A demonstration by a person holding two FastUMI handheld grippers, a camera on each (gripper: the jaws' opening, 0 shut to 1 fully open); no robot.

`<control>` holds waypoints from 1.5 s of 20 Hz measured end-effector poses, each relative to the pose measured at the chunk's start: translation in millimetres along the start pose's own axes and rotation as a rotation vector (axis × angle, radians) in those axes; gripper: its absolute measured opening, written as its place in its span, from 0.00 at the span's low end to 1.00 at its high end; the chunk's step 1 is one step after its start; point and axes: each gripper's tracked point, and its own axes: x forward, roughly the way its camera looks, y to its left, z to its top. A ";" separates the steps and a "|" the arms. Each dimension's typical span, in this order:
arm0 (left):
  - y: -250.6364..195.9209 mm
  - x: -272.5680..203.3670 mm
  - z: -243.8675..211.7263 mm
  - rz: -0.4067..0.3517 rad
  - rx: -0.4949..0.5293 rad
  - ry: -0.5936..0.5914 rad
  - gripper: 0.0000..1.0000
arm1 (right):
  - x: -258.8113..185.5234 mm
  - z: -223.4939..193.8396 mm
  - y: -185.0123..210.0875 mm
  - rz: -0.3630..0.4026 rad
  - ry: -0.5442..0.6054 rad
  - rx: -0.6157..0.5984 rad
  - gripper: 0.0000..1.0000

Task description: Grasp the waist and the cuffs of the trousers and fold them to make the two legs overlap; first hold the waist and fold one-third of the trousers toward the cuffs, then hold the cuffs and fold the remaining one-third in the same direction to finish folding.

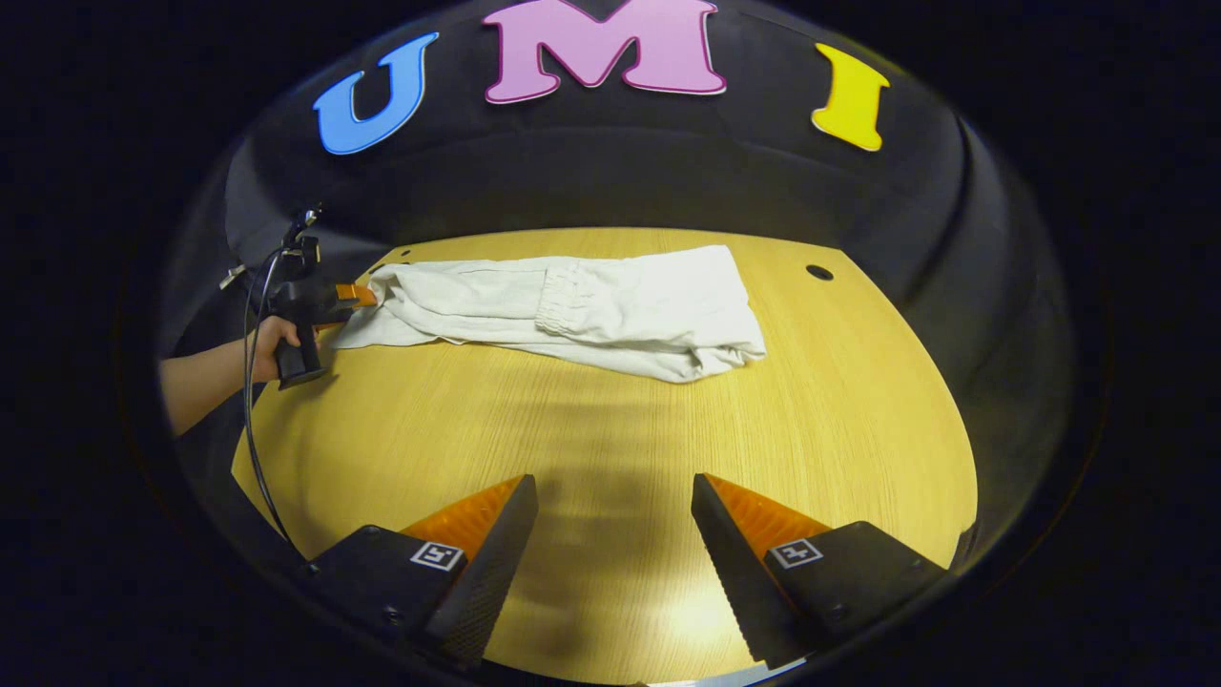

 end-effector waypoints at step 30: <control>-137.1 -108.9 88.7 -0.127 0.076 -0.189 0.05 | -80.5 -5.1 -110.7 -0.165 -0.103 0.124 0.99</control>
